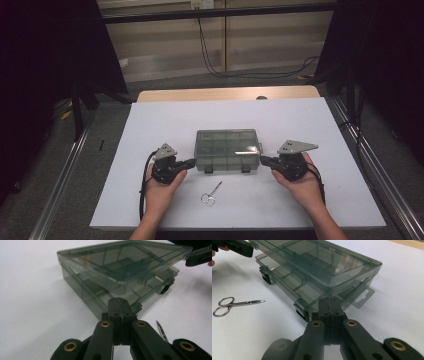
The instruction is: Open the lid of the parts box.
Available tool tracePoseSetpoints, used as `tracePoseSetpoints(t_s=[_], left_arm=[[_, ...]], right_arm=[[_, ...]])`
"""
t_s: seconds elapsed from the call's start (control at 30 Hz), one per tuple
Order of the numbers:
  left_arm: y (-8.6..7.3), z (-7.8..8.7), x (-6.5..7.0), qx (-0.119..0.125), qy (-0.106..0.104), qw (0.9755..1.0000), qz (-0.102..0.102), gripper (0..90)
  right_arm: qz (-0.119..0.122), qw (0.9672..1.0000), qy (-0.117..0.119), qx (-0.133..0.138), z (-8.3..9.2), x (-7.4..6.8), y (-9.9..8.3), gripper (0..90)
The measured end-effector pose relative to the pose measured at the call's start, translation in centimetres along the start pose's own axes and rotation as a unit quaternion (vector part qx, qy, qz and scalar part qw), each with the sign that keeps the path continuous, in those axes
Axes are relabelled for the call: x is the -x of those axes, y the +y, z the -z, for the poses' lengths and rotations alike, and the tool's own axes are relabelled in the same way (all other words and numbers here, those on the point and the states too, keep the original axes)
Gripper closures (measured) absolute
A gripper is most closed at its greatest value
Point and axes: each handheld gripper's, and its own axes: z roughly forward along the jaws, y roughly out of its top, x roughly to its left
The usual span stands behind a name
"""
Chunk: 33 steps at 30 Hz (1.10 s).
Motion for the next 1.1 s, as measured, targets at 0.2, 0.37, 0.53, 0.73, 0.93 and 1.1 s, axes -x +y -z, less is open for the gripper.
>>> tracePoseSetpoints(t_s=[0.2, 0.37, 0.53, 0.73, 0.93, 1.1], left_arm=[[1.5, 0.4, 0.1, 0.024, 0.006, 0.9997, 0.007, 90.0], [2.2, 0.3, 0.0, 0.042, 0.007, 0.9991, 0.009, 90.0], [2.8, 0.0, -0.1, 0.058, 0.008, 0.9982, 0.008, 89.5], [3.5, -0.1, -0.3, 0.08, 0.013, 0.9966, 0.011, 89.7], [4.2, -0.3, -0.3, 0.099, 0.014, 0.995, -0.002, 89.4], [4.7, -0.4, -0.2, 0.115, 0.021, 0.993, -0.016, 88.1]], right_arm=[[-0.012, 0.9998, -0.003, 0.016, 0.1, 0.1, 0.7, 90.0], [-0.017, 0.9994, -0.006, 0.03, 0.0, 0.2, 1.3, 90.0], [-0.027, 0.9984, -0.013, 0.048, -0.4, 0.4, 2.1, 90.0], [-0.028, 0.9974, -0.024, 0.062, -0.6, 0.5, 3.0, 90.0], [-0.027, 0.9966, -0.034, 0.07, -0.7, 0.8, 4.0, 90.0], [-0.023, 0.9962, -0.04, 0.074, -0.9, 1.1, 4.7, 90.0]])
